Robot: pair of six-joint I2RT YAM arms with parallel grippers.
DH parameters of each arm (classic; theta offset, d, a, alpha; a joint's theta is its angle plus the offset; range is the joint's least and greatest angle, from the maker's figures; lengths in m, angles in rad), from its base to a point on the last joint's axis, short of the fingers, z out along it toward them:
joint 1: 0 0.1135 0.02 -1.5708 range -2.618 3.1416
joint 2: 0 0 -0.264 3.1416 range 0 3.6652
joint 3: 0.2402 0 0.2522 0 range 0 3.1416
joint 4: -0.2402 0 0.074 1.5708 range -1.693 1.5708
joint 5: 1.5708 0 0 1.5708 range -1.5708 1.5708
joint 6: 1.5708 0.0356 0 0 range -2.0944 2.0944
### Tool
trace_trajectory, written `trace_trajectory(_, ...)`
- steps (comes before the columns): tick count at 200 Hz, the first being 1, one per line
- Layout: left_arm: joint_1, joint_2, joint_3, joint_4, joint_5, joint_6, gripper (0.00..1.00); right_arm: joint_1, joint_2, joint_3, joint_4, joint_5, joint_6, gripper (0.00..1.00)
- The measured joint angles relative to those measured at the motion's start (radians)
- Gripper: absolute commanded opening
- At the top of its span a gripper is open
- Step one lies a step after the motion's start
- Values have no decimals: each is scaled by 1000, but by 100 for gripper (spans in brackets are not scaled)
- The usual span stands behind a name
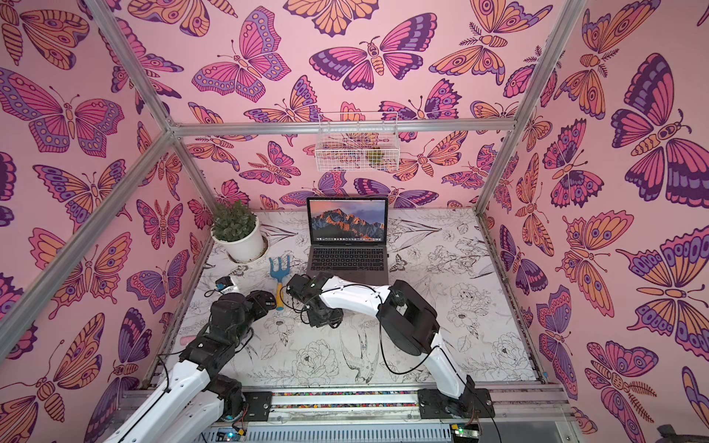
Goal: Insert the wireless mouse receiver into the laptop
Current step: Pick up the lid from the center of the board.
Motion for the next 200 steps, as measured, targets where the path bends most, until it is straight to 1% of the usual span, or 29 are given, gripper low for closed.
trace_trajectory(30, 0, -5, -5, 0, 10, 0, 0, -1, 42, 46, 4, 15, 1, 30)
trace_trajectory(46, 0, -5, -5, 0, 16, 0, 0, -4, 49, 39, 14, 12, 5, 26)
trace_trajectory(72, 0, -5, -5, 0, 25, 0, 0, -23, 37, 6, 36, -2, 21, 23)
trace_trajectory(107, 1, -1, -5, 2, 41, -10, 0, -42, 0, -51, 77, -6, 45, 5)
trace_trajectory(120, 1, 15, -5, 12, 64, -16, 0, -44, -45, -118, 113, 7, 59, 0)
trace_trajectory(148, 0, 106, -5, 68, 149, -41, 0, -89, -198, -335, 163, 47, 84, 0)
trace_trajectory(170, -18, 203, -6, 150, 209, -75, 0, -168, -326, -496, 190, 76, 93, 0)
trace_trajectory(200, -95, 328, -6, 302, 247, -124, 0, -301, -495, -670, 251, 71, 78, 0)
